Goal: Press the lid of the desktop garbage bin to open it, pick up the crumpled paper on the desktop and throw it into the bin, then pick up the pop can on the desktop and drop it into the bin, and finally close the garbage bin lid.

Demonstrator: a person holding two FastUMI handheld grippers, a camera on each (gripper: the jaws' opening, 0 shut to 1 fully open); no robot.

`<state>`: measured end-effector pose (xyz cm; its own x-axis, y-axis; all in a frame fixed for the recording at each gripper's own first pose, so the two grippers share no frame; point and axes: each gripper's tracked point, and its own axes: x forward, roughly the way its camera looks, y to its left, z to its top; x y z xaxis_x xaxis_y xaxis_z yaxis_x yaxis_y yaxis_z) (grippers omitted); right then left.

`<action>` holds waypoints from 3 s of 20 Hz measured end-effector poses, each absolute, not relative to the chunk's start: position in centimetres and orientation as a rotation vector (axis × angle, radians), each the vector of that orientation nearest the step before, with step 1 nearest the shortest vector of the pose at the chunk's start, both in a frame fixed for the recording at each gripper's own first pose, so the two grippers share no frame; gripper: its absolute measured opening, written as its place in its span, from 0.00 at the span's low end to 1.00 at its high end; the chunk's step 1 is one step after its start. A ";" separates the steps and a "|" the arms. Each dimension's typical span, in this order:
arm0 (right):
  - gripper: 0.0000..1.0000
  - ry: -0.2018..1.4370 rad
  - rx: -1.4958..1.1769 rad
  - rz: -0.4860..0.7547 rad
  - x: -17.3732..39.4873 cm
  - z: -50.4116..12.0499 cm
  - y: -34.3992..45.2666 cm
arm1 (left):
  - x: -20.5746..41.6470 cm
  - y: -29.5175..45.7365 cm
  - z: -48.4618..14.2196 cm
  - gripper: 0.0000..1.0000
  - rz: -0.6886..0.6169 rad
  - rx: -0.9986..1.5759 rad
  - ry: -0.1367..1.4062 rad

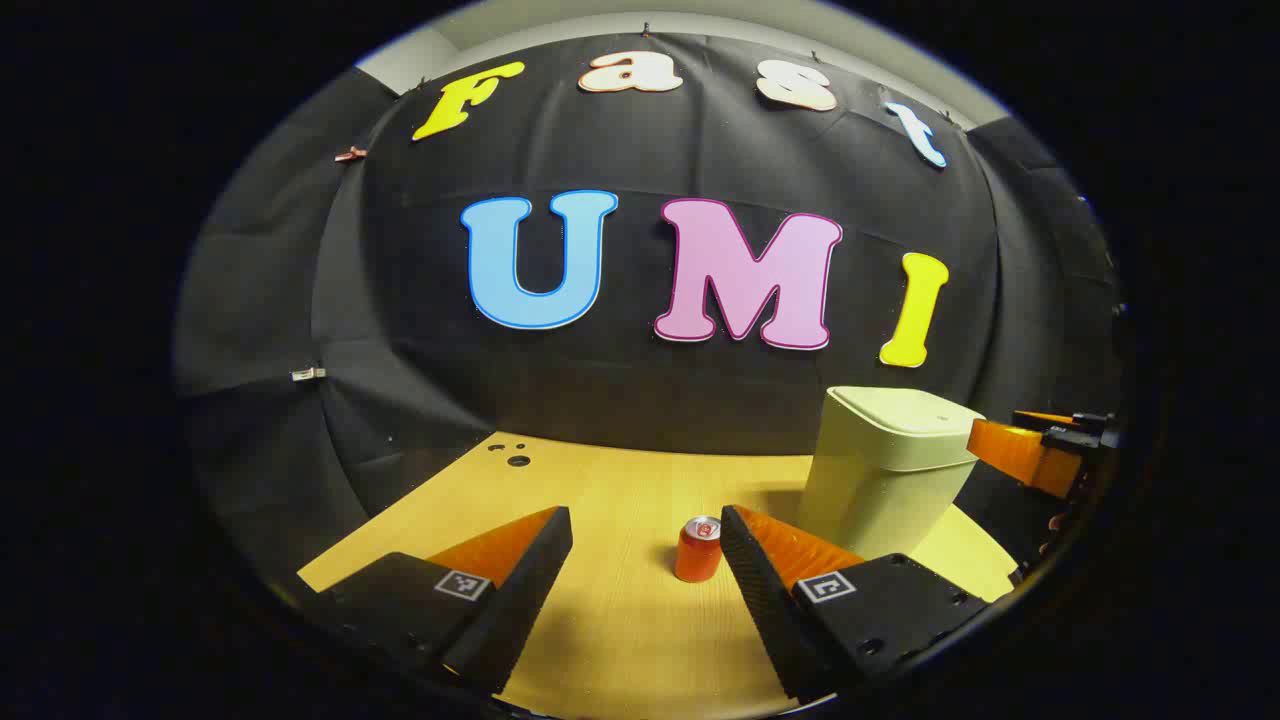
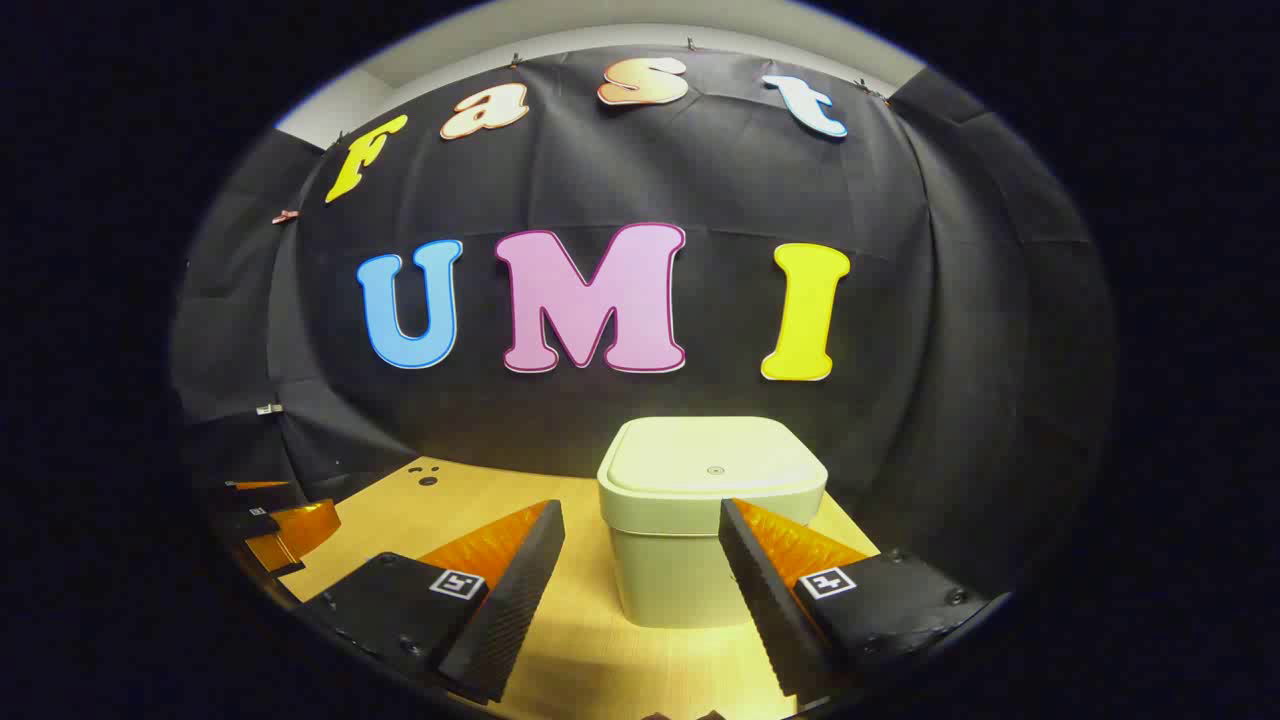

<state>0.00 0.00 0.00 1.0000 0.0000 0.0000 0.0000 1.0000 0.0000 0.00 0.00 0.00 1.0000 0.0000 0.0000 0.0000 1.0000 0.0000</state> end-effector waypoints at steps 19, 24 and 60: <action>0.98 0.054 -0.023 -0.027 -0.9 -1.7 2.3 | 1.2 1.6 -2.5 0.96 -0.065 -0.002 0.048; 0.82 0.041 -0.038 -0.025 -0.8 -1.0 2.3 | 1.7 1.3 -2.4 0.95 -0.079 0.007 0.046; 0.05 0.110 -0.037 0.008 7.8 2.0 -2.5 | 3.1 2.4 -5.1 0.96 -0.032 0.048 0.137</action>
<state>7.78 -2.46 2.00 0.9940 0.0060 -0.1096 -0.0101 0.9993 -0.0360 3.07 2.43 -5.13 0.9901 -0.0290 -0.1371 0.0355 0.9983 0.0451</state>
